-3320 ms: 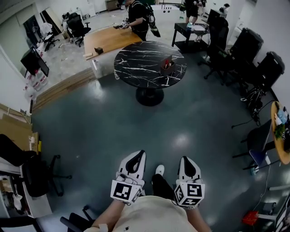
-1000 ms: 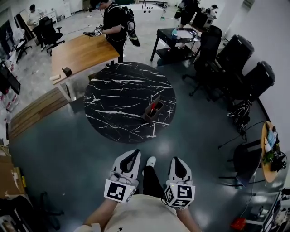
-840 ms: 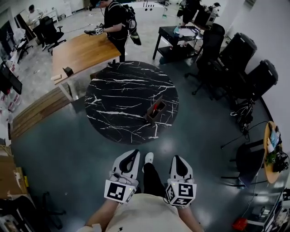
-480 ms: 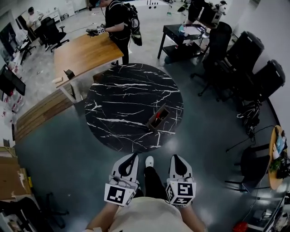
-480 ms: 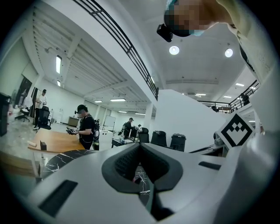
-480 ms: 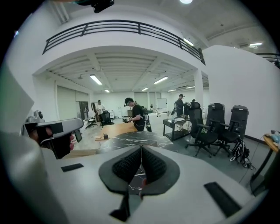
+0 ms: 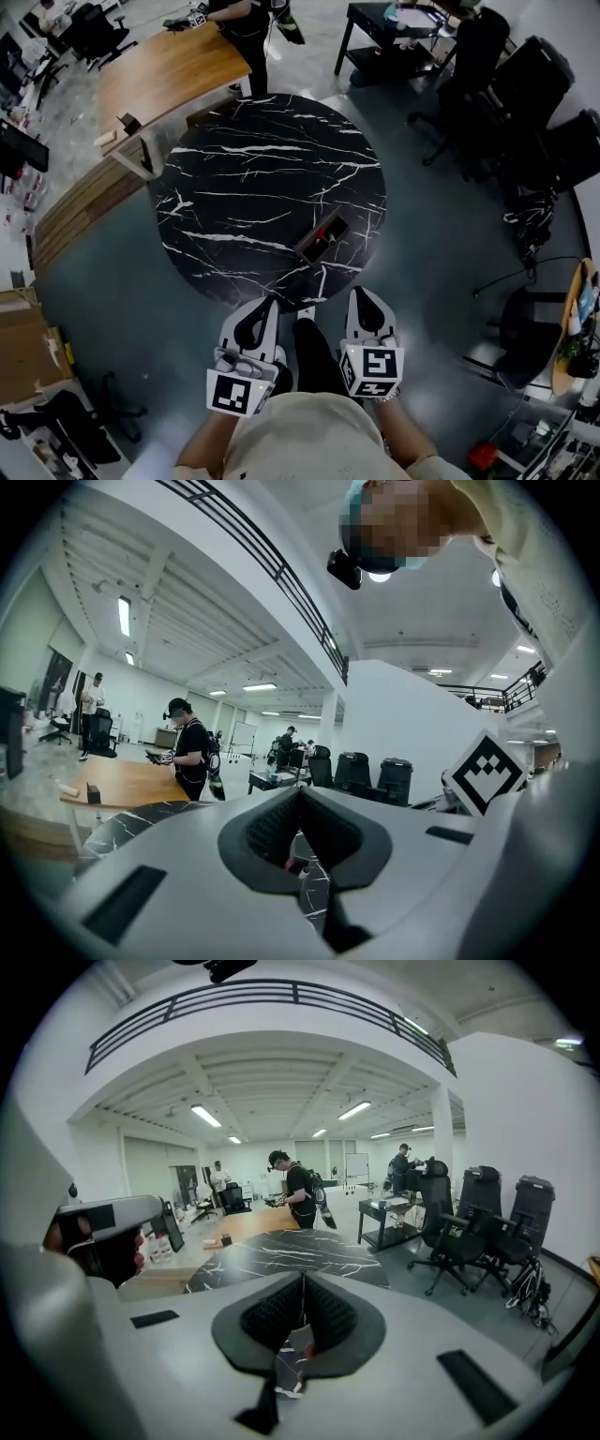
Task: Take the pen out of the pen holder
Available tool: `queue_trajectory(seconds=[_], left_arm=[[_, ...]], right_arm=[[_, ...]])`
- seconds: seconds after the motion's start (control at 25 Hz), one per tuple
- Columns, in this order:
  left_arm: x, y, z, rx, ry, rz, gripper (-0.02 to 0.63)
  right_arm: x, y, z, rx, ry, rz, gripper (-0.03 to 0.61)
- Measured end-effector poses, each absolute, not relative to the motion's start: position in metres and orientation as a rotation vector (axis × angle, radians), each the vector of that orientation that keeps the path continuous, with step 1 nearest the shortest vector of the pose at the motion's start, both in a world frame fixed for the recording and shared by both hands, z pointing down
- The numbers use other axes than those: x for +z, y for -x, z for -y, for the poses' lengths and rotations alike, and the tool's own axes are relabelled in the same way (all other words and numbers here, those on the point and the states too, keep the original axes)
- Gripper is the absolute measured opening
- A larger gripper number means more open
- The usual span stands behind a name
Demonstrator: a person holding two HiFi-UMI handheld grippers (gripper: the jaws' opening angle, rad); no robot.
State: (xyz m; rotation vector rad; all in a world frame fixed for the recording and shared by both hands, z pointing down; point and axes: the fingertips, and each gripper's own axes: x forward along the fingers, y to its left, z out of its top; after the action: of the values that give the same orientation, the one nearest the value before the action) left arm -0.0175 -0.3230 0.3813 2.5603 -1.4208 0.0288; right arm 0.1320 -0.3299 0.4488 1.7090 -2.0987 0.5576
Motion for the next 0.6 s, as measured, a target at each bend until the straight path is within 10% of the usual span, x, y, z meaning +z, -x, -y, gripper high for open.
queue_trajectory(seconds=[0.6], left_arm=[[0.421, 0.004, 0.405, 0.161, -2.397, 1.531, 0.009]], right_arm=[[0.566, -0.124, 0.417, 0.767, -1.345, 1.992, 0.022]])
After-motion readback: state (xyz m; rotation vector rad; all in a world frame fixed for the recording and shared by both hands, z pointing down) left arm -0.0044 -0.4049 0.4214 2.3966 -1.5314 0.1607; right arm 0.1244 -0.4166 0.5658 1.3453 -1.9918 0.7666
